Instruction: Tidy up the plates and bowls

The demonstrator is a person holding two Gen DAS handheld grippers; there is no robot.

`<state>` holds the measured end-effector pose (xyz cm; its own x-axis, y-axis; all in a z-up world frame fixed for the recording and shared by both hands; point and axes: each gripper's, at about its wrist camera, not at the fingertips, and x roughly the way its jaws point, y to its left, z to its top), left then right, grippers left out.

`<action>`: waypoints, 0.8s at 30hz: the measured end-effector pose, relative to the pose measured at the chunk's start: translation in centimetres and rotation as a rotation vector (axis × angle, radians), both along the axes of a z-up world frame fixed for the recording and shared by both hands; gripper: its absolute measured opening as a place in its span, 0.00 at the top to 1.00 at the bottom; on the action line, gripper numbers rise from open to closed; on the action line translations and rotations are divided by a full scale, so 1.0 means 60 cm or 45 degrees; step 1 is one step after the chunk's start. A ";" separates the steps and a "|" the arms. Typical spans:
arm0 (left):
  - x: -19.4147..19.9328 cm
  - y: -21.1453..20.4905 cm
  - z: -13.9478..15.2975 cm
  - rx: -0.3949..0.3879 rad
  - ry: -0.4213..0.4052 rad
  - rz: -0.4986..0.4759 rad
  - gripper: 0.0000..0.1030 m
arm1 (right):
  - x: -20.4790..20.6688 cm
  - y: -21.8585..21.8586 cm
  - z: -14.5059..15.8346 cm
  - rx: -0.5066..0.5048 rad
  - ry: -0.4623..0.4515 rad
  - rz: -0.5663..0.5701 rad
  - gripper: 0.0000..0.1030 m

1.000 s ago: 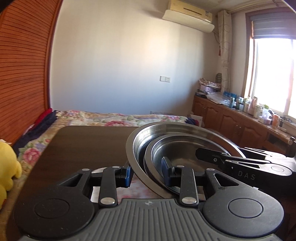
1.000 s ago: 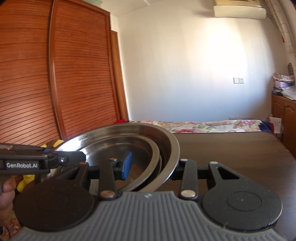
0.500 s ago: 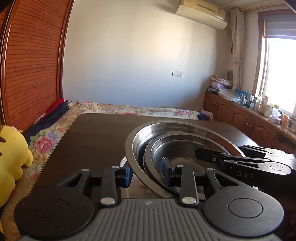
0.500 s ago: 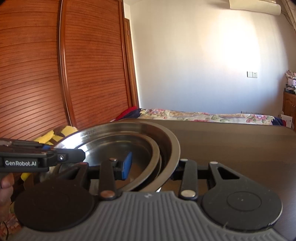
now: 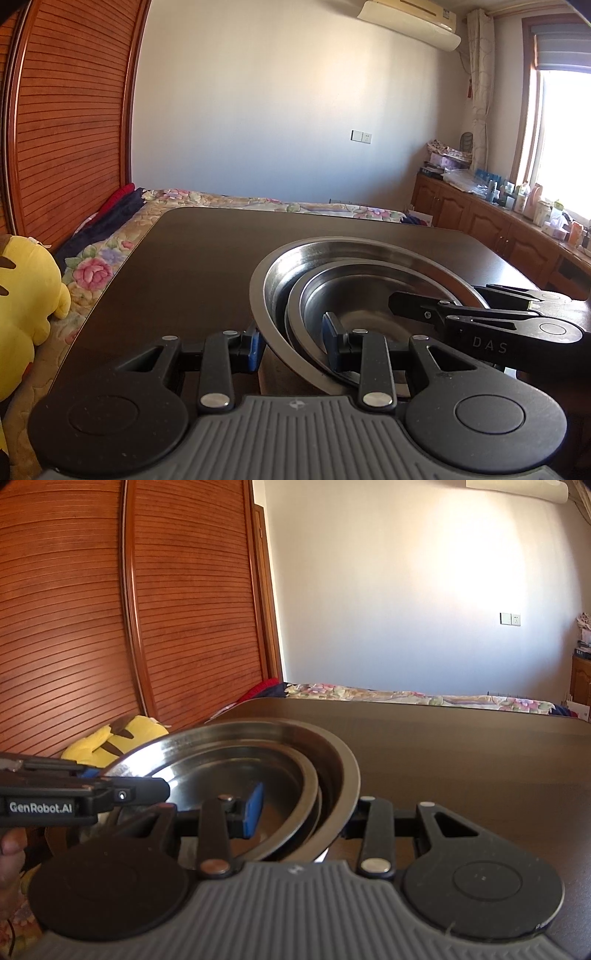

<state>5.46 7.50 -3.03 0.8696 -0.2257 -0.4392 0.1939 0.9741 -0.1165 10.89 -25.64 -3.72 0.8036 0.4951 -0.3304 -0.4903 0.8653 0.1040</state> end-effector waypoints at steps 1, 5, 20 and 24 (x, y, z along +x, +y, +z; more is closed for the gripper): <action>-0.001 -0.001 0.000 0.001 -0.002 0.001 0.67 | 0.001 0.000 0.000 0.001 0.002 0.001 0.60; -0.004 -0.005 0.000 0.003 -0.005 0.008 0.67 | 0.002 0.001 0.000 -0.005 -0.002 0.006 0.59; -0.008 -0.009 0.003 0.025 -0.007 0.055 0.57 | 0.003 -0.011 0.002 -0.015 0.013 0.029 0.48; -0.010 -0.007 0.007 0.032 -0.015 0.076 0.43 | -0.004 -0.023 0.004 -0.011 0.002 0.003 0.46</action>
<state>4.84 7.10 -2.59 0.8863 -0.1622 -0.4338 0.1366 0.9866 -0.0897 10.63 -27.04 -3.45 0.8019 0.4940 -0.3360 -0.4920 0.8651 0.0977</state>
